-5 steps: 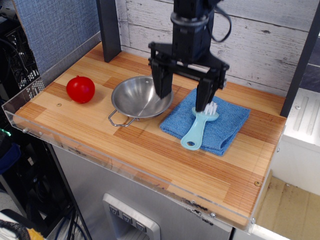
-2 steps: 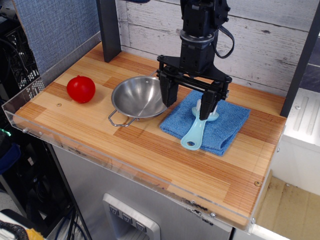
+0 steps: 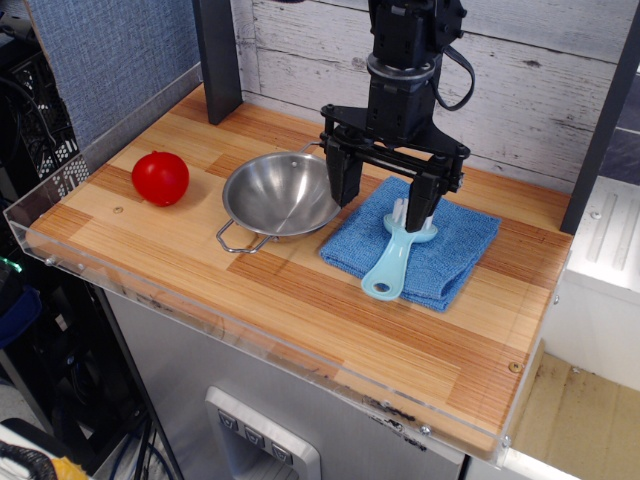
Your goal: Place the blue brush between the bowl and the red ball.
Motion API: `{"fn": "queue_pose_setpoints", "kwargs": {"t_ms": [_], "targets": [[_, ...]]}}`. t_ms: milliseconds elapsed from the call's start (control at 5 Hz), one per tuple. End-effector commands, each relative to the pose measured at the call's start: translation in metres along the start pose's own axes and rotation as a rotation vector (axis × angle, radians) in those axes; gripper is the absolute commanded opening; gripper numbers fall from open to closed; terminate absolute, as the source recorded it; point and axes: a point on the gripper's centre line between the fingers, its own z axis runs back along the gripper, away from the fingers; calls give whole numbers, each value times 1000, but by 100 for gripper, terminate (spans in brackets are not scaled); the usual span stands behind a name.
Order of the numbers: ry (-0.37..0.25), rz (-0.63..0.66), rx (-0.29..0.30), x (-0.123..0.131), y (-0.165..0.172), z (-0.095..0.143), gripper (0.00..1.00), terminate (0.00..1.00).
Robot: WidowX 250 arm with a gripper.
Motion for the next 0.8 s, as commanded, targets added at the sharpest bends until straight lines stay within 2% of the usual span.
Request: {"fn": "queue_pose_setpoints", "kwargs": {"t_ms": [0, 600], "targets": [[-47, -25, 9, 19, -17, 5, 100, 0], [4, -28, 35, 29, -22, -20, 100, 0]]}}
